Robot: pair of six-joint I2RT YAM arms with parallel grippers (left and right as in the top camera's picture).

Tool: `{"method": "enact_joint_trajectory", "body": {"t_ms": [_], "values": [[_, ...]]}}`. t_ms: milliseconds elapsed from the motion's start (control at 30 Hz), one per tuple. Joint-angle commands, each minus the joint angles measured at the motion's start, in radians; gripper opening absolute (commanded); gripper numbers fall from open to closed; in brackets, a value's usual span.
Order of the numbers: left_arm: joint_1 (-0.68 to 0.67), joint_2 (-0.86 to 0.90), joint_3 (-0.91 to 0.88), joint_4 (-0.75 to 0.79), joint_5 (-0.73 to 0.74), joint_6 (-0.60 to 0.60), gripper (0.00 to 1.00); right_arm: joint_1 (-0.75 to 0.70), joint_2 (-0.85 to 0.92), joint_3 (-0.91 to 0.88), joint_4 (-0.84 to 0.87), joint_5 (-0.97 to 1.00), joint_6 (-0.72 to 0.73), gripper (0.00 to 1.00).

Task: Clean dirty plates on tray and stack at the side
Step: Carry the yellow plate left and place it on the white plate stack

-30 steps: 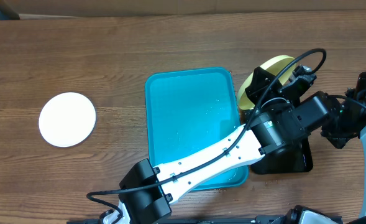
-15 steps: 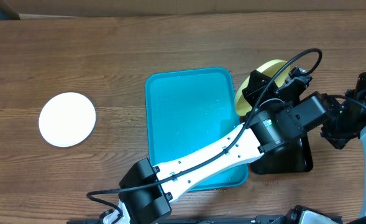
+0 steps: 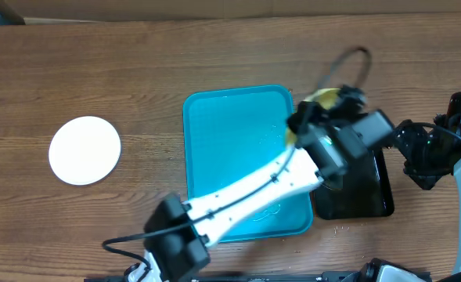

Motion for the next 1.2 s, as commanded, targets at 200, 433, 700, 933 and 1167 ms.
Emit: {"method": "enact_joint_trajectory", "body": {"t_ms": [200, 433, 700, 933, 1167], "values": [[0.469, -0.308, 0.016, -0.235, 0.481, -0.235, 0.04, -0.002, -0.005, 0.013, 0.003, 0.005, -0.007, 0.89], [0.977, -0.333, 0.002, -0.407, 0.682, -0.21, 0.05, -0.002, -0.005, 0.013, 0.001, 0.005, -0.007, 0.89], [1.478, -0.334, -0.173, -0.366, 0.805, -0.166, 0.04, -0.002, -0.005, 0.013, 0.002, 0.005, -0.007, 0.89], [1.706, -0.334, -0.473, -0.128, 0.856, -0.186, 0.04, -0.002, -0.005, 0.013, 0.006, 0.005, -0.007, 0.89], [1.758, -0.334, -0.669, 0.105, 0.85, -0.179, 0.04, -0.002, -0.005, 0.013, 0.006, 0.005, -0.007, 0.89]]}}
